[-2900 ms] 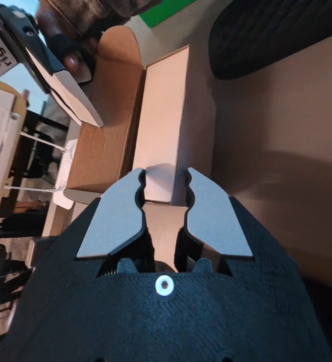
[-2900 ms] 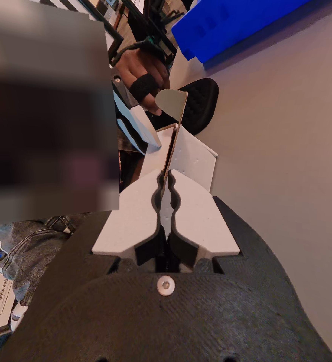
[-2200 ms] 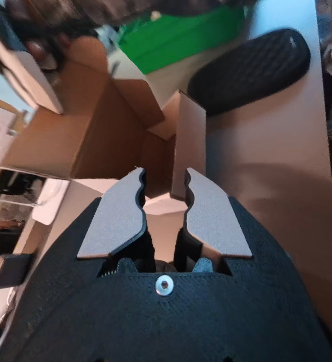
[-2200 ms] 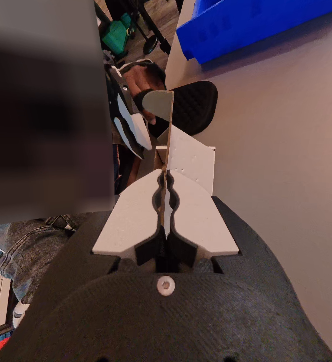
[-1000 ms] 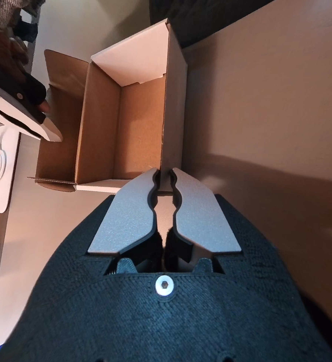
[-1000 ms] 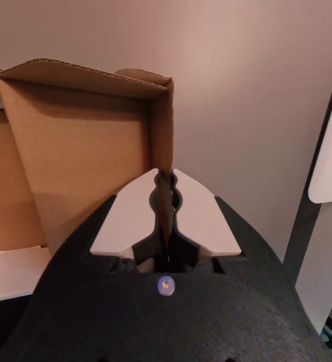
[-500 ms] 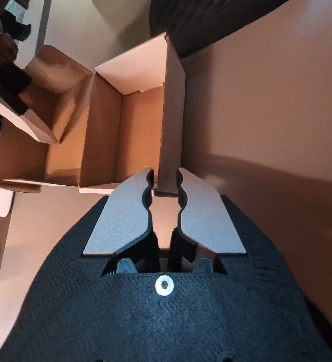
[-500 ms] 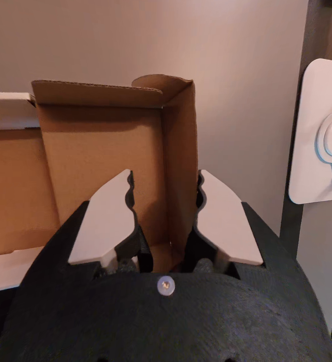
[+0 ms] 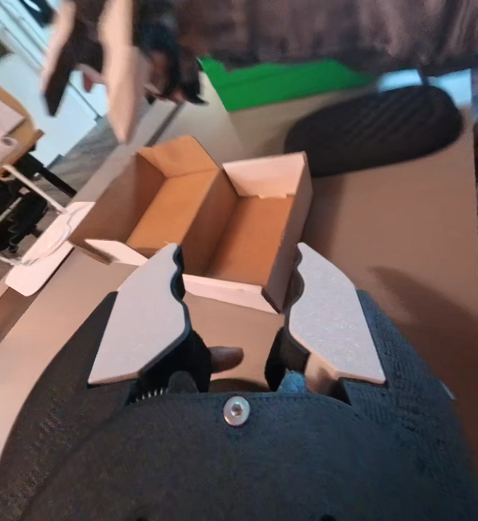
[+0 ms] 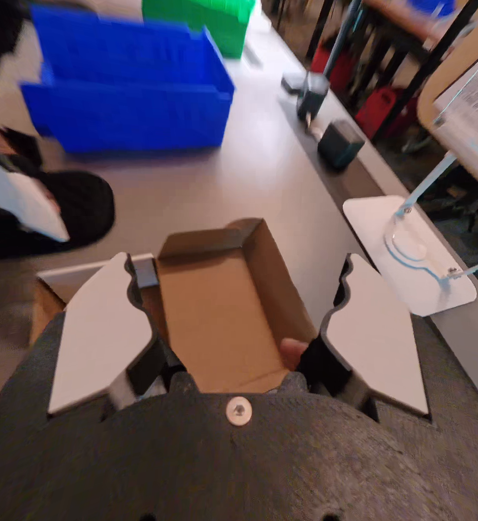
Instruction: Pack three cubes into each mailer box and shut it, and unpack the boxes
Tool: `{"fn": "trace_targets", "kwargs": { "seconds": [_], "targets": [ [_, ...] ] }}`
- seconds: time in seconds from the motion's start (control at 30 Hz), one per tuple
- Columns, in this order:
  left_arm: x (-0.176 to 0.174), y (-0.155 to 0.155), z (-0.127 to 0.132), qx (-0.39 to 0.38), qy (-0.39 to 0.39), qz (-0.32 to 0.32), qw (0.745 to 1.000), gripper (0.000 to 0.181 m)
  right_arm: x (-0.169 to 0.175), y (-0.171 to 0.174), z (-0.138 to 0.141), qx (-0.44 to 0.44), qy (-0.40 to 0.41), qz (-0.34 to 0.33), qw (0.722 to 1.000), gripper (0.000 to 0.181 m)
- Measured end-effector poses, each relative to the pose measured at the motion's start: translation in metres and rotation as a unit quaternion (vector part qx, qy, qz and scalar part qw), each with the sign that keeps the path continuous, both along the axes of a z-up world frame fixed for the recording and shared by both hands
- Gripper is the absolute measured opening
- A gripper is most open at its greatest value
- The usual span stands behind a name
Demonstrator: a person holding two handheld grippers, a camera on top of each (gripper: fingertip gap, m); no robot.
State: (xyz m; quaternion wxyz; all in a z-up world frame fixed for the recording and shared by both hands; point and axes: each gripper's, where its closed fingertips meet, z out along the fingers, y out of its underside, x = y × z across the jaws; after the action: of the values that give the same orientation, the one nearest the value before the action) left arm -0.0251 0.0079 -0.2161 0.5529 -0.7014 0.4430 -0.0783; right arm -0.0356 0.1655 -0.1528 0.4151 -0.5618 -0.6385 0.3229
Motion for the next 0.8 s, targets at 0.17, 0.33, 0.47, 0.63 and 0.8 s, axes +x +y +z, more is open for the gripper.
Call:
{"fn": "trace_targets", "kwargs": {
  "seconds": [0.17,0.33,0.47,0.63,0.8],
  "targets": [
    [-0.022,0.004,0.049,0.053,-0.204,0.036,0.977,0.093,0.036,-0.032,0.021,0.015,0.173,-0.024,0.985,0.146],
    [-0.050,0.002,0.082,0.048,-0.355,0.050,0.932,0.124,0.081,-0.055,0.011,0.023,0.246,-0.073,0.966,0.146],
    [-0.068,-0.021,0.118,0.047,-0.414,0.014,0.909,0.122,0.114,-0.056,-0.009,0.056,0.271,-0.131,0.952,0.146],
    [-0.116,-0.047,0.149,0.048,-0.364,0.037,0.929,0.110,0.129,-0.066,-0.002,0.084,0.291,-0.143,0.942,0.146],
    [-0.250,-0.032,0.112,-0.003,-0.157,0.276,0.948,0.090,0.130,-0.064,-0.003,0.072,0.296,-0.147,0.941,0.146]
  ]
}}
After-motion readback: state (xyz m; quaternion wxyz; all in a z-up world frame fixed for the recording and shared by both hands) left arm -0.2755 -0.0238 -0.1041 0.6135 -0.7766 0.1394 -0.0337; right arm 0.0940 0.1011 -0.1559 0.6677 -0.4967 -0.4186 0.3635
